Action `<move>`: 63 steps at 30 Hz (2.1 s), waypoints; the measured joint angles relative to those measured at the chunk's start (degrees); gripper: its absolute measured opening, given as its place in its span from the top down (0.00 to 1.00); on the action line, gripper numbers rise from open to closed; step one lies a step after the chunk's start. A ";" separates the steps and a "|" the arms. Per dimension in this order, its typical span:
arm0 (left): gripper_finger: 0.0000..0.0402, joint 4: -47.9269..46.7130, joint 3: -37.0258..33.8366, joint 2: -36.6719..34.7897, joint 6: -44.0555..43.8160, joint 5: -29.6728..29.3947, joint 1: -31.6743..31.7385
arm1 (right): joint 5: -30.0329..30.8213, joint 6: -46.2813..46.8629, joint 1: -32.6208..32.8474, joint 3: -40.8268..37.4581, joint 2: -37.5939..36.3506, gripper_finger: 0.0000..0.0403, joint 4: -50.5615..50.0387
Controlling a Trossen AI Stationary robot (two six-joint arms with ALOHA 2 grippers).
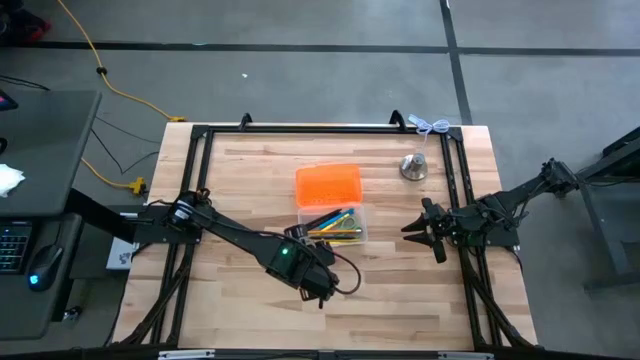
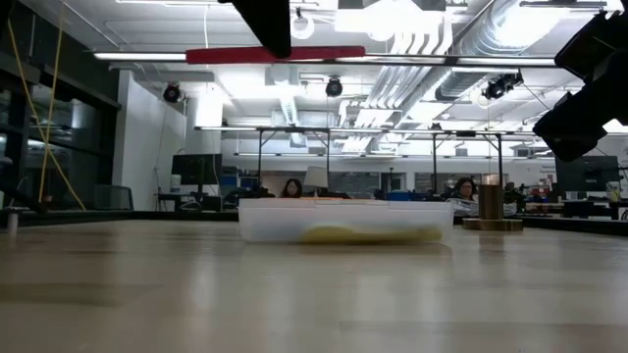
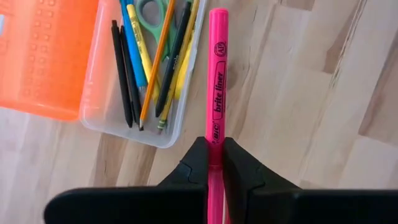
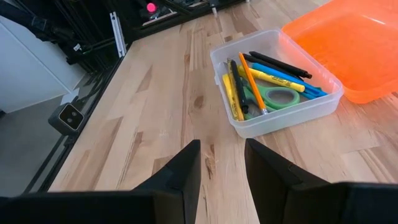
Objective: Pick & place school supplies into a supply box
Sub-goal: Put the pink pen into the orange supply box
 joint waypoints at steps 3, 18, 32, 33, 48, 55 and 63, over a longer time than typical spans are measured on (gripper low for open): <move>0.88 -0.55 0.01 0.00 -0.09 -0.04 0.00 | 0.02 0.00 0.00 0.00 0.00 0.74 0.01; 0.86 1.06 0.05 -2.72 6.89 -2.71 4.66 | 0.26 1.53 0.00 0.00 -0.03 0.74 0.10; 0.86 1.24 0.03 -6.75 20.43 -2.07 17.21 | 0.48 1.77 0.00 0.02 -0.46 0.74 0.95; 0.86 1.25 0.01 -6.75 21.20 -1.36 17.99 | 0.48 1.76 0.00 0.02 -0.46 0.74 0.98; 0.86 18.42 -13.40 -11.82 26.90 11.15 24.92 | 0.34 3.28 0.00 0.02 -0.64 0.74 1.16; 0.86 31.83 -25.42 -17.03 25.42 17.46 25.94 | 1.05 3.70 0.00 0.02 -1.41 0.74 1.45; 0.86 47.51 -36.41 -22.47 22.38 23.14 25.94 | 2.41 4.55 -0.02 0.02 -1.60 0.74 1.38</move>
